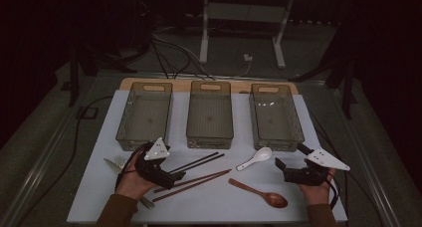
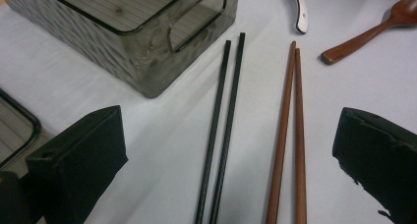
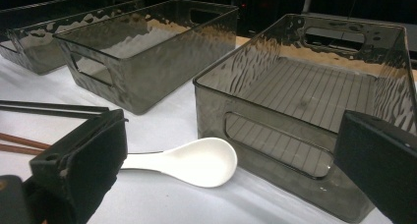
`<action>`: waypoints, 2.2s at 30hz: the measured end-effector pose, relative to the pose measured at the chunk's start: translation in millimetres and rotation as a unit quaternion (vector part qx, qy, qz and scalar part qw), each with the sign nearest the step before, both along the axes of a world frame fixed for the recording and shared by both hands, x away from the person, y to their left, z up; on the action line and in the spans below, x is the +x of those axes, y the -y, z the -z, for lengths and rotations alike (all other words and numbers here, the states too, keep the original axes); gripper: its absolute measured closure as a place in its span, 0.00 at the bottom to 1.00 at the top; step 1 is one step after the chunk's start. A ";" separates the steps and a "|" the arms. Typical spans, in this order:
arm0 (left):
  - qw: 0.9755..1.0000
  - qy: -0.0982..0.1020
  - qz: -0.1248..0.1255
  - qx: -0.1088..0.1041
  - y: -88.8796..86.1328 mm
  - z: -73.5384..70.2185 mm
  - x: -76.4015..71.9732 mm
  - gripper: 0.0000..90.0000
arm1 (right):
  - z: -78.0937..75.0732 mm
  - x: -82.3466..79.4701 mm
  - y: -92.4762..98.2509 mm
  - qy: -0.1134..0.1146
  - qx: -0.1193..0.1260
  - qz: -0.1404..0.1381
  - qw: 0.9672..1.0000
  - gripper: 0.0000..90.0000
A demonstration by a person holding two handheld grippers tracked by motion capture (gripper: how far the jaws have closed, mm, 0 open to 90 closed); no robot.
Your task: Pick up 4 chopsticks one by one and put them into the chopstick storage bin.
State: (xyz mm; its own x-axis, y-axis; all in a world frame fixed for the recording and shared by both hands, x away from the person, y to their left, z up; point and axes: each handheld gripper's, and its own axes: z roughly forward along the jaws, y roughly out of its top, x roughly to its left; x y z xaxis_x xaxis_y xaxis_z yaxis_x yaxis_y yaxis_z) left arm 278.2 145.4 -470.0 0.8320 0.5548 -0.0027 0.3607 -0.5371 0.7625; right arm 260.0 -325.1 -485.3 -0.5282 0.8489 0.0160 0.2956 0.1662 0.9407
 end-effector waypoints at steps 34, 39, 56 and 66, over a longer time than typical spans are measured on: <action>0.996 -0.042 0.054 0.057 34.6 20.1 -1.7 0.15 | -0.7 -0.5 2.0 0.004 0.004 0.004 1.000 0.00; 0.994 -0.057 0.077 0.060 34.5 23.5 -3.6 0.52 | -0.8 -0.7 2.1 0.003 0.004 0.004 1.000 0.00; 0.984 -0.074 0.100 0.124 40.3 38.5 -4.2 0.90 | -0.8 -0.7 3.0 0.004 0.005 0.005 1.000 0.00; 0.985 -0.073 0.097 0.126 40.8 38.4 -3.6 0.96 | -0.5 -0.6 2.5 0.003 0.003 0.005 1.000 0.00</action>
State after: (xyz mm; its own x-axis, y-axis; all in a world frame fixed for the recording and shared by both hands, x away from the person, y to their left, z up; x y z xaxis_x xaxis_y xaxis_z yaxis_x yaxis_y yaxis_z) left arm 274.6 104.6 -508.4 0.9234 0.3838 -0.0126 0.3281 -0.7717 0.5448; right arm 259.5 -327.6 -484.9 -0.5192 0.8545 0.0171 0.2909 0.1579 0.9436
